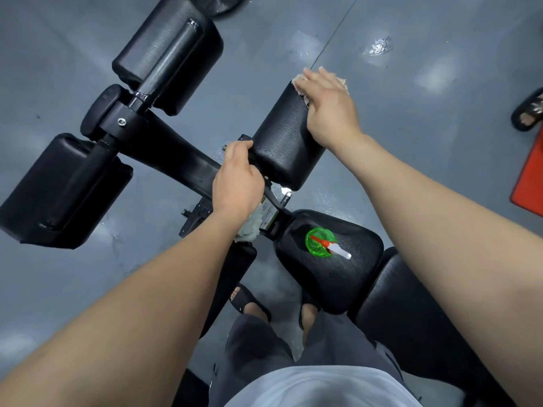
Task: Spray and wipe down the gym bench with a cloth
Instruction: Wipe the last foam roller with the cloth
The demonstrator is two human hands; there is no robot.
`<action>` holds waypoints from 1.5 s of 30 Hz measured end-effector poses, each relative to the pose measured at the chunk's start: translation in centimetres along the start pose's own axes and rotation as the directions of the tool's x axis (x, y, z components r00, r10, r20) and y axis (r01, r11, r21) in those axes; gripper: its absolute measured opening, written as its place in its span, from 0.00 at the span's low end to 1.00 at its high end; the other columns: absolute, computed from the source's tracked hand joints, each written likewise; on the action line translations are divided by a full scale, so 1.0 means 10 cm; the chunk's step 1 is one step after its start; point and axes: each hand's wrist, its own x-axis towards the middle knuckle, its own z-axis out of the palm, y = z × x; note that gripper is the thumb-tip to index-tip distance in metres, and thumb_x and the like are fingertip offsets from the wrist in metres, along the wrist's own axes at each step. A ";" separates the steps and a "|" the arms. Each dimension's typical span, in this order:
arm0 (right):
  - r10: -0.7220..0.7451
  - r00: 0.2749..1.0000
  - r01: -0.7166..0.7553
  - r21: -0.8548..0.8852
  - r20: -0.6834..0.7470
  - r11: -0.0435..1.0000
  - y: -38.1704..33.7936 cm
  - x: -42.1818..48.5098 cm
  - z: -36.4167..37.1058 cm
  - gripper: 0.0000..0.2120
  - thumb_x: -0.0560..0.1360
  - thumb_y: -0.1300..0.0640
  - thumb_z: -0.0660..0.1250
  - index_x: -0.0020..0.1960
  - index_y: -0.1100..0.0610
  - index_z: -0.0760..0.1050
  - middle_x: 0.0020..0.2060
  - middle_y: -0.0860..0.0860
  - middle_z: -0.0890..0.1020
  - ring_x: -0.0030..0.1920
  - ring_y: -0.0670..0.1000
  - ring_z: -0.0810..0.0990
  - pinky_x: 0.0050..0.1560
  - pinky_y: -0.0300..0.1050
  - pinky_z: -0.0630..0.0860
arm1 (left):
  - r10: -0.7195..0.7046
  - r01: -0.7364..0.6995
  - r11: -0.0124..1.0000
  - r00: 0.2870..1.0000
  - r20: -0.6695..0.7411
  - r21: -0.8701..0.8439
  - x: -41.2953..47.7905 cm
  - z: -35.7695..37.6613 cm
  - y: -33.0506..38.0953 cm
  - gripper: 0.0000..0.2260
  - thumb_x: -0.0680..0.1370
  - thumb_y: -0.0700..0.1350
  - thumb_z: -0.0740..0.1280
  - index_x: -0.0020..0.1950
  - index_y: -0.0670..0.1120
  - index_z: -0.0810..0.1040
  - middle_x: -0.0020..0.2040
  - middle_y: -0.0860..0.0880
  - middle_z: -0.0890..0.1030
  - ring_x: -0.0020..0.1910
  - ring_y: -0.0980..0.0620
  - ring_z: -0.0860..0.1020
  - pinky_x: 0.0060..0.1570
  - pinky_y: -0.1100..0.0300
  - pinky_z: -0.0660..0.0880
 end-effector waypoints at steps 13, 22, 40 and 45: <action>-0.253 0.964 0.260 0.099 -0.084 0.960 -0.26 -0.86 0.33 0.24 0.76 0.71 0.60 0.70 0.59 0.76 0.70 0.57 0.76 0.74 0.64 0.69 0.75 0.64 0.63 | -0.012 0.012 1.000 1.000 -0.007 -0.015 0.01 0.01 -0.02 0.23 0.80 0.39 0.55 0.73 0.52 0.70 0.73 0.56 0.70 0.57 0.53 0.76 0.56 0.56 0.71; -0.341 0.935 0.352 0.168 -0.092 0.921 -0.23 -1.20 0.52 0.26 0.73 0.75 0.62 0.67 0.59 0.79 0.69 0.56 0.77 0.74 0.65 0.69 0.74 0.66 0.63 | -0.031 0.030 0.999 0.999 -0.026 -0.036 0.00 0.01 -0.01 0.22 0.79 0.39 0.55 0.72 0.52 0.71 0.72 0.59 0.71 0.56 0.57 0.74 0.54 0.59 0.69; -0.240 0.967 0.242 0.017 -0.083 0.970 -0.12 -0.67 0.25 0.27 0.77 0.71 0.57 0.72 0.55 0.74 0.72 0.55 0.75 0.75 0.63 0.67 0.72 0.67 0.66 | 0.036 -0.037 0.999 0.998 -0.053 -0.030 -0.03 0.02 -0.03 0.19 0.79 0.36 0.55 0.65 0.49 0.75 0.67 0.58 0.71 0.51 0.58 0.70 0.53 0.60 0.68; -0.091 0.995 0.089 -0.058 -0.030 0.994 -0.04 -0.24 0.10 0.25 0.77 0.62 0.50 0.70 0.53 0.74 0.73 0.52 0.73 0.78 0.62 0.62 0.76 0.60 0.60 | 0.041 -0.042 0.999 0.999 -0.031 -0.023 -0.02 0.02 -0.04 0.19 0.79 0.35 0.55 0.65 0.50 0.75 0.67 0.58 0.71 0.50 0.55 0.71 0.52 0.57 0.70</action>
